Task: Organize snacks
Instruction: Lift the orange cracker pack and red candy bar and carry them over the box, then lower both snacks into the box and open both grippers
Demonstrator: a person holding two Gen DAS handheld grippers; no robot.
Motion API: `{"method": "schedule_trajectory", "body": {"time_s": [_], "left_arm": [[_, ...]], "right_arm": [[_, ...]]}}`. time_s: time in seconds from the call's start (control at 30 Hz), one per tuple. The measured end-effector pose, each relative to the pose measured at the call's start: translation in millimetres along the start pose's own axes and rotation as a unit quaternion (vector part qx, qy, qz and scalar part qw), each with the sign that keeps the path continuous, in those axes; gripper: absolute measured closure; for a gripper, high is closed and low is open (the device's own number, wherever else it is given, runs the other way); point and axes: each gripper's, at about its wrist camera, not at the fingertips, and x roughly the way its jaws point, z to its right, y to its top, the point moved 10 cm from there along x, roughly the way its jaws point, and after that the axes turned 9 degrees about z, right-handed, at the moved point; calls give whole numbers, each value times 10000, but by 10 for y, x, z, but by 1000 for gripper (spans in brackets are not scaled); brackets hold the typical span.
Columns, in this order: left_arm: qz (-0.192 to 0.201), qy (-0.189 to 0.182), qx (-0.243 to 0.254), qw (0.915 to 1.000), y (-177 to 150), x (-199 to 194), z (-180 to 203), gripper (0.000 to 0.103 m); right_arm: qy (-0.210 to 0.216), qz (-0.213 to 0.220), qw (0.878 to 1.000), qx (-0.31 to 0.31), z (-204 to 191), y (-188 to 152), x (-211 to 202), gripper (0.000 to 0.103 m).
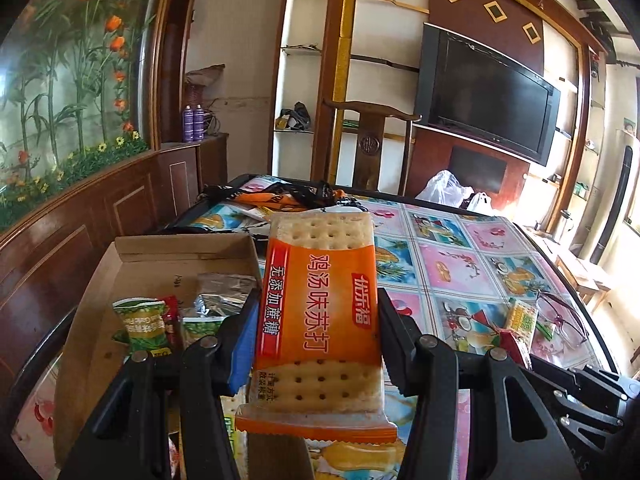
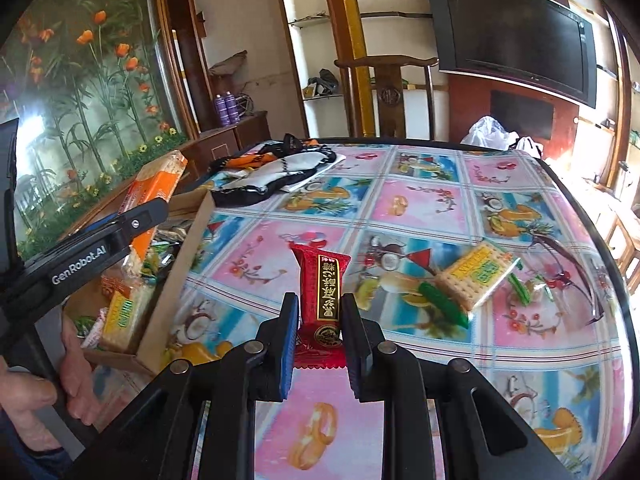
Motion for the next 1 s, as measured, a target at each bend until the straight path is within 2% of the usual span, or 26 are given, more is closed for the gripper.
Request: {"method": "schedule_trajectory", "body": {"time_s": [0.2,0.37,0.57,0.77,0.9,1.0], "left_arm": [[41,146,-228,9996,21,-48,-263,51],[-14,345,-503,9981,-44,-102,-632,51],[-150,697,-878,9936,-174,-165,-1144,50],[-327,1229,-943,9874,-278,-165,-1576,50],[-606,1342,-1090,9831,-392,-101,-1775,50],[-715,1271,-1175,9823,-438,-75,-1812,50]], "right_arm": [[244,55,9997,4,-360,24,56,80],[491,24,9988,-49,-705,9,146,80],[907,-93,9956,-203,-1219,-71,264,80],[1284,-263,9907,-365,-1641,-169,382,80],[1500,-504,9866,-403,-1882,-277,519,80],[1606,-605,9840,-480,-2035,-335,601,80]]}}
